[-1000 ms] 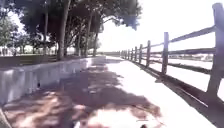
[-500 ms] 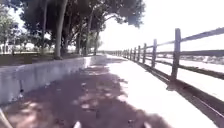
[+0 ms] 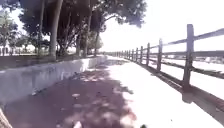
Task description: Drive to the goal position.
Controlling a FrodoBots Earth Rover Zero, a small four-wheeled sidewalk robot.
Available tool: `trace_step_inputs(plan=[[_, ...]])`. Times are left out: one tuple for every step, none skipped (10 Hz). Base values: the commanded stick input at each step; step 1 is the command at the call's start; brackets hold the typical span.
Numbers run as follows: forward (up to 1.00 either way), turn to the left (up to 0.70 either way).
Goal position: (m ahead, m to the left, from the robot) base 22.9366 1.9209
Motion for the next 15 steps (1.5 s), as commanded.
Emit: trace_step_inputs(plan=[[1.0, 0.0], [1.0, 0.0], [1.0, 0.0], [1.0, 0.0], [1.0, 0.0], [1.0, 0.0], [1.0, 0.0], [1.0, 0.0], [1.0, 0.0], [1.0, 0.0], [1.0, 0.0], [1.0, 0.0], [1.0, 0.0], [1.0, 0.0], [1.0, 0.0]])
